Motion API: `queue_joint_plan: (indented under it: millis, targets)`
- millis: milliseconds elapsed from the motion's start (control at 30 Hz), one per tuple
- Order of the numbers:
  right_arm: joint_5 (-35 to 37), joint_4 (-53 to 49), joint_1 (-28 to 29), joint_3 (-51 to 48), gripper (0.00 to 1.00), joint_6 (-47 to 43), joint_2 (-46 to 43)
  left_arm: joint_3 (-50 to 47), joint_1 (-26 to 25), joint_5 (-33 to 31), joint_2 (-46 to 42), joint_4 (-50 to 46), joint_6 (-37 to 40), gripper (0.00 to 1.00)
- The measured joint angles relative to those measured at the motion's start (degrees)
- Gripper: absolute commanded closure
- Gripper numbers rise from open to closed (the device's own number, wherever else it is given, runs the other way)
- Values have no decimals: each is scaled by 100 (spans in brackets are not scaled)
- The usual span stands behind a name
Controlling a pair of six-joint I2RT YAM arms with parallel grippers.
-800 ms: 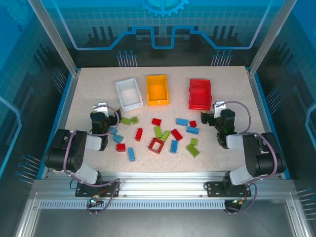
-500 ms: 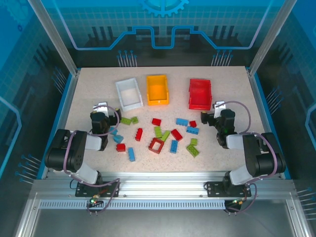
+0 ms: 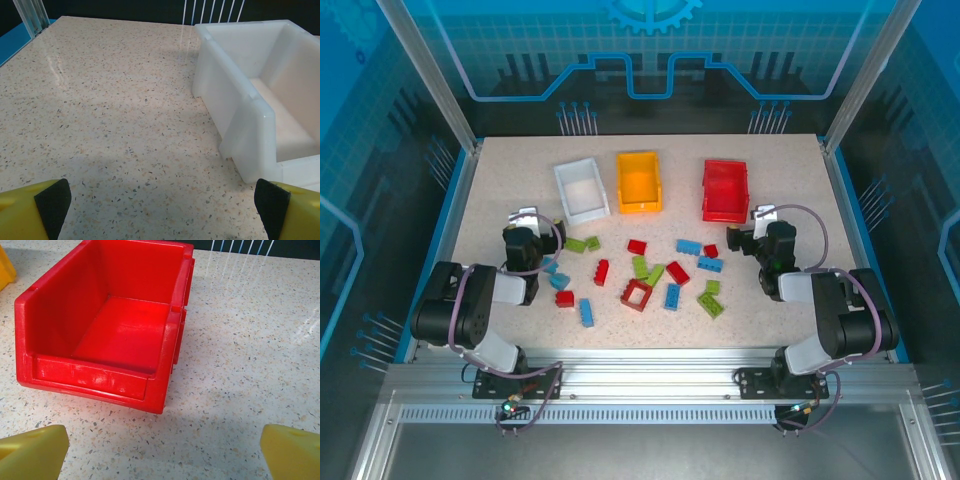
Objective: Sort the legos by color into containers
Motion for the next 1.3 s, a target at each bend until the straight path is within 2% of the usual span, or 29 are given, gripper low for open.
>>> queue_joint_plan:
  millis: [100, 233, 300, 367, 467, 533, 633, 667, 733, 800, 900, 1000, 1100, 1167, 1300]
  targets:
    - [26, -203, 0, 26, 0, 11, -109, -289, -85, -144, -385, 50, 17, 1]
    - [310, -1102, 26, 105, 0, 81, -1340, -656, -621, -643, -2730, -894, 87, 1]
    - [496, -1694, 109, 247, 0, 166, -2398, -361, -911, -756, -4153, -1799, 107, 1]
    - [623, -2297, 262, 656, 0, 286, -3418, 83, -1126, -824, -5123, -2511, 125, 1]
    - [662, -3128, 420, 1593, 0, 664, -4380, 1091, -1427, -839, -5890, -3733, 44, 1]
    - [546, -4017, 426, 2553, 0, 1158, -4581, 1923, -1558, -798, -5987, -4774, -282, 1]
    - [227, -5340, 428, 4024, 1, 2068, -4507, 3392, -1582, -400, -5858, -6590, -1067, 1]
    - [61, -5713, 424, 4321, 10, 2380, -4516, 3764, -1582, -184, -5855, -7055, -1419, 1]
    - [-240, -6323, 426, 4557, 21, 2686, -4511, 4002, -1582, 203, -5949, -7624, -1843, 1]
    - [-448, -7211, 509, 4824, 26, 2962, -4312, 4079, -1582, 704, -5960, -8179, -2179, 1]
    - [-251, -8456, 1263, 5062, 27, 3324, -3716, 4159, -1587, 1652, -5589, -9121, -2726, 1]
    - [87, -9263, 2426, 4579, 28, 3773, -3327, 3821, -1668, 2378, -5189, -9527, -3178, 1]
    - [273, -9761, 3261, 3928, 29, 4085, -3029, 3016, -2144, 2618, -5189, -9829, -3626, 1]
    - [376, -9844, 3652, 3611, 30, 4131, -2656, 2470, -2741, 2546, -5438, -9882, -3926, 1]
    - [378, -9582, 3919, 3176, 29, 3965, -1773, 1794, -4061, 2105, -5729, -9777, -4369, 2]
